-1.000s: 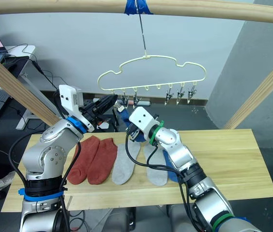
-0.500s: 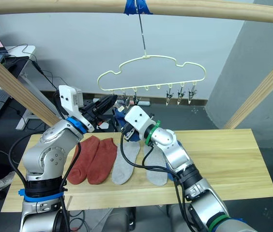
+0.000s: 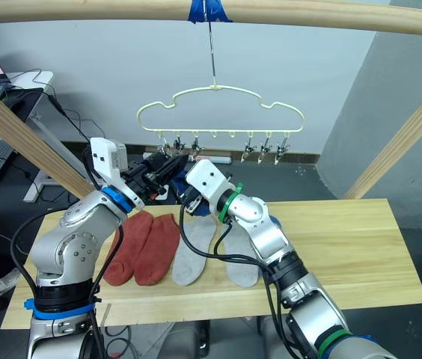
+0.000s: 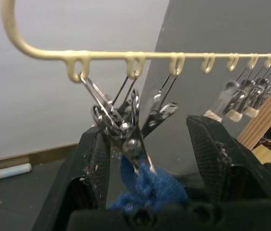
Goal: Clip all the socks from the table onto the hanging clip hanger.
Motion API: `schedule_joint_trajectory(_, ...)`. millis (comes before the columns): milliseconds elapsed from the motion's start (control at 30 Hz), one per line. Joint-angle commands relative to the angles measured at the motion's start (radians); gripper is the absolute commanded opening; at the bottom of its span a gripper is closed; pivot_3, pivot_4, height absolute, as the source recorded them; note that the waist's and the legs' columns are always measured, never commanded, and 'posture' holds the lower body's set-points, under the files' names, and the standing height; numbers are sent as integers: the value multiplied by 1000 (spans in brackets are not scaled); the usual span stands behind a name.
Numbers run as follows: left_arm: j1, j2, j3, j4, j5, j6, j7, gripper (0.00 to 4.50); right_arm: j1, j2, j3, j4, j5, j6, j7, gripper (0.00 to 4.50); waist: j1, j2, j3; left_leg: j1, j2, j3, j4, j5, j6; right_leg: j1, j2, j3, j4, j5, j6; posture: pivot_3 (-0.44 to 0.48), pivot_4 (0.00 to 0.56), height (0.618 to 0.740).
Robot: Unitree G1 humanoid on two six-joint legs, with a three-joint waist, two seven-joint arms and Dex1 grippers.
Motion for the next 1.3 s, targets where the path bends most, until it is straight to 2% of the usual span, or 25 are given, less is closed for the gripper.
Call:
schedule_joint_trajectory(33,12,19,-8,-57,20,-34,-15,2761,-2,16,0,-30,26,29,24,1786,0,0,0,0,0,0,0,0,0,0,0,0,0,0,0,-114,250,740)
schedule_joint_trajectory(133,31,25,-19,-63,68,-83,-9,2761,30,-14,33,-78,21,85,69,2743,1,0,0,0,0,0,0,0,0,0,0,0,0,0,0,-117,249,740)
schedule_joint_trajectory(300,64,30,-64,-69,165,-195,-18,2761,125,-113,53,-255,30,184,142,2743,4,0,0,0,0,0,0,0,0,0,-1,0,-1,0,0,-122,252,740)
schedule_joint_trajectory(467,106,-20,-109,-67,282,-337,35,2761,228,-275,18,-512,78,302,236,2743,4,0,0,-1,-1,0,1,0,0,0,-1,0,0,0,0,-134,258,740)
schedule_joint_trajectory(600,139,-99,-149,-36,391,-457,119,2761,317,-431,-81,-739,199,406,330,2743,3,0,0,-1,0,0,1,0,0,0,0,0,0,0,0,-153,262,740)
schedule_joint_trajectory(700,150,-140,-175,-8,425,-503,134,2761,343,-505,-142,-835,274,475,356,2743,1,0,0,-1,-1,1,2,0,0,0,0,1,-1,0,0,-168,264,740)
schedule_joint_trajectory(933,122,-206,-194,67,475,-570,174,2761,347,-582,-241,-957,406,603,337,2743,-4,-1,0,-1,0,1,5,0,1,1,2,2,0,0,1,-200,267,740)
schedule_joint_trajectory(1300,73,-268,-202,176,495,-604,196,2761,350,-624,-290,-991,480,656,284,2743,-14,-1,0,-2,0,1,11,0,1,3,2,2,0,-2,6,-228,269,740)
